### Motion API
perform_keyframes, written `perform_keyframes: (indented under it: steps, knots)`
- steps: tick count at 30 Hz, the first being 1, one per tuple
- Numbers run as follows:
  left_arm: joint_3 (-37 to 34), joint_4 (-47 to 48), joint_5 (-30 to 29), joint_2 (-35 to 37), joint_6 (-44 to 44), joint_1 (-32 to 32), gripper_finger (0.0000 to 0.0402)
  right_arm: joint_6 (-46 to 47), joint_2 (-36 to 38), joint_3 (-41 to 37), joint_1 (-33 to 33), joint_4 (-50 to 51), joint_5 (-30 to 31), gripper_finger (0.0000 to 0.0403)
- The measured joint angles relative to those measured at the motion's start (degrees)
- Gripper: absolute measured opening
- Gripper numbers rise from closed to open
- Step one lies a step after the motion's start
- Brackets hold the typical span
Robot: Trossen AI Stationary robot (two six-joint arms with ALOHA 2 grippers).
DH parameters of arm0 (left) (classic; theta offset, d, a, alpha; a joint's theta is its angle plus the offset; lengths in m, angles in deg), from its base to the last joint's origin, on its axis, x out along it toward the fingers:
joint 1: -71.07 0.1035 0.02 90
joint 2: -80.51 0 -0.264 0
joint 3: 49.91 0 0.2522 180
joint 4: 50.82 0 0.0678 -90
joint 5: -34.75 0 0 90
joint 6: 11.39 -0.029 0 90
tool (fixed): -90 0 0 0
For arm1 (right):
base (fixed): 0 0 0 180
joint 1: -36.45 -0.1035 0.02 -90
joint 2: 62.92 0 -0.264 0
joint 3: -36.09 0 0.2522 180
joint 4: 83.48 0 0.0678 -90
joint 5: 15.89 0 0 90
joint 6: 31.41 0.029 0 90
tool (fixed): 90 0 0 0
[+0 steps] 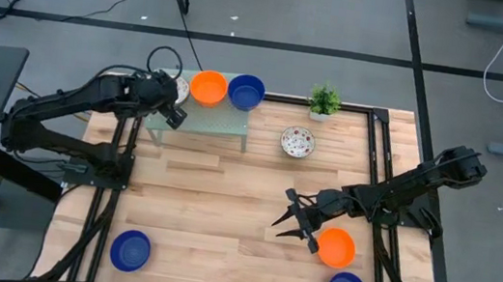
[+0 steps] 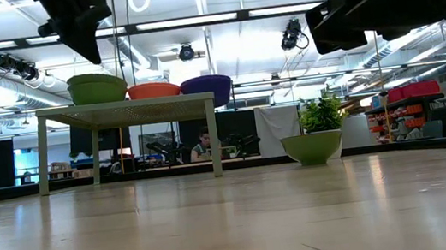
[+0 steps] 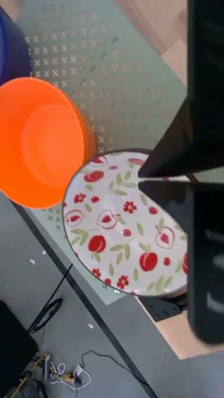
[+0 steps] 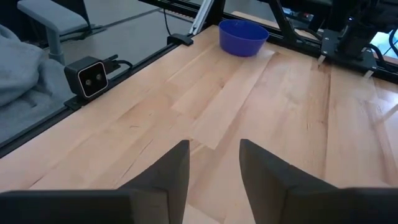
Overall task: Pick & Place Mini bowls
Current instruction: Stack the orange bowl on top of the other orange bowls on the shelf
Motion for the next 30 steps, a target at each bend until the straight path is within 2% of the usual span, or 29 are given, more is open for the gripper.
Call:
perform_keyframes:
  steps: [6, 9, 13, 18, 21, 26, 30]
  knots:
    - [-0.07, -0.72, 0.96, -0.56, 0.43, -0.35, 0.0010, 0.01, 0.00, 0.01, 0.00, 0.00, 0.06, 0.0141]
    - [-0.11, -3.10, -3.99, -0.28, -1.43, -3.20, 0.0005, 0.01, 0.02, 0.02, -0.02, 0.11, 2.93, 0.0141]
    - [-0.09, -7.62, -14.56, 1.42, -2.18, -11.79, 0.0007, 1.19, 2.19, 0.07, -0.05, 2.00, 14.60, 0.0141]
    - [-0.67, -9.85, -21.64, 0.95, -0.19, -25.79, 0.0004, 3.51, 9.78, 0.04, -0.85, 11.03, 33.78, 0.0141]
    - [-5.11, -13.97, -24.97, 0.32, 1.72, -33.65, 0.0004, 7.45, 15.43, 0.04, -1.22, 18.84, 42.25, 0.0141]
    - [-16.32, -27.09, -26.26, -0.23, 4.66, -42.85, 0.0010, 15.51, 23.19, 0.04, 0.56, 30.98, 43.33, 0.0141]
    - [-24.58, -41.67, -25.60, -1.95, 5.17, -47.63, 0.0005, 21.39, 26.90, 0.04, 4.42, 36.43, 42.83, 0.0141]
